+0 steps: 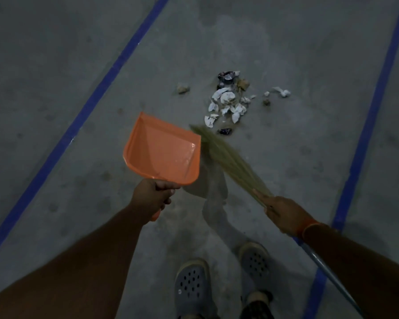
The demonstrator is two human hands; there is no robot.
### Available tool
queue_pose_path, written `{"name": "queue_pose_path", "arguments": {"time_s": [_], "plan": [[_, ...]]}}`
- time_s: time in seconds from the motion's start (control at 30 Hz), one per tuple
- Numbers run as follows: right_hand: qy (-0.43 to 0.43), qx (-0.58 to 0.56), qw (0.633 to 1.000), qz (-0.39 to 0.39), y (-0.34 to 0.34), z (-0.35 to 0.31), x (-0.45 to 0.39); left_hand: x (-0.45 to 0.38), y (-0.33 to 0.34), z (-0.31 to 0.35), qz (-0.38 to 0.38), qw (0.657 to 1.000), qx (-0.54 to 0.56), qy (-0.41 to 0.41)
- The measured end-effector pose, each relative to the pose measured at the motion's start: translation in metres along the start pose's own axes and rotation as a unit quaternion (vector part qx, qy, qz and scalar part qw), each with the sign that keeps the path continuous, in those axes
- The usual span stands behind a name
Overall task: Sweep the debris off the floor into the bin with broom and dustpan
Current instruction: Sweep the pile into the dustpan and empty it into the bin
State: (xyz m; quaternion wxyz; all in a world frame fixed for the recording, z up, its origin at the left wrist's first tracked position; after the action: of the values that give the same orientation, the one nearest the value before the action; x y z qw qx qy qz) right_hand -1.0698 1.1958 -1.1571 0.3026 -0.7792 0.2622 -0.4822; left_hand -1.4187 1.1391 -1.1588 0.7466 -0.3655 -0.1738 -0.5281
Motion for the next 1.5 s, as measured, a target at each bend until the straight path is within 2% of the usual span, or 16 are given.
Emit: {"name": "queue_pose_path", "arguments": {"time_s": [0.1,0.3,0.43,0.57,0.83,0.97,1.1,1.27,1.37,1.5], "plan": [[0.01,-0.018,1.0,-0.005,0.009,0.013,0.005,0.004,0.005,0.001,0.002,1.0,-0.012,0.0],[0.076,-0.102,0.99,0.067,-0.021,0.052,-0.006,0.007,0.022,0.016,0.005,1.0,-0.028,0.013],[0.077,-0.136,0.982,0.101,-0.051,0.073,-0.006,0.009,0.041,0.035,0.001,0.999,-0.046,0.018],[0.092,-0.178,0.974,0.101,-0.071,0.099,-0.006,0.003,0.064,0.06,-0.009,0.999,-0.043,0.026],[0.058,-0.203,0.972,0.105,-0.097,0.121,-0.026,-0.017,0.109,0.088,-0.012,0.998,-0.054,0.039],[0.047,-0.197,0.97,0.134,-0.109,0.133,-0.029,-0.026,0.125,0.094,-0.012,0.998,-0.045,0.039],[0.072,-0.213,0.959,0.171,-0.12,0.169,-0.04,-0.046,0.138,0.095,-0.018,0.997,-0.049,0.051],[0.11,-0.186,0.948,0.233,-0.111,0.228,-0.081,-0.085,0.156,0.083,-0.046,0.996,-0.032,0.067],[0.139,-0.19,0.941,0.242,-0.089,0.258,-0.114,-0.113,0.16,0.075,-0.055,0.995,-0.021,0.078],[0.115,-0.151,0.952,0.24,-0.055,0.266,-0.147,-0.156,0.149,0.062,-0.043,0.995,-0.01,0.092]]}}
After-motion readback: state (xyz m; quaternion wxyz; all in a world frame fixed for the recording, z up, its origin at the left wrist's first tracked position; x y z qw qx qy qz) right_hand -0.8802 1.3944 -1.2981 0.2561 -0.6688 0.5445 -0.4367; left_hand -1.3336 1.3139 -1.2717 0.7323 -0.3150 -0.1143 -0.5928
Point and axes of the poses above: each hand's wrist, its own x-axis away from the middle knuckle, its own y-axis out of the palm, z = x × y, the point moved 9 cm from there along -x, towards the middle knuckle, and after that the axes turned 9 degrees about z, right-handed, at the moved point
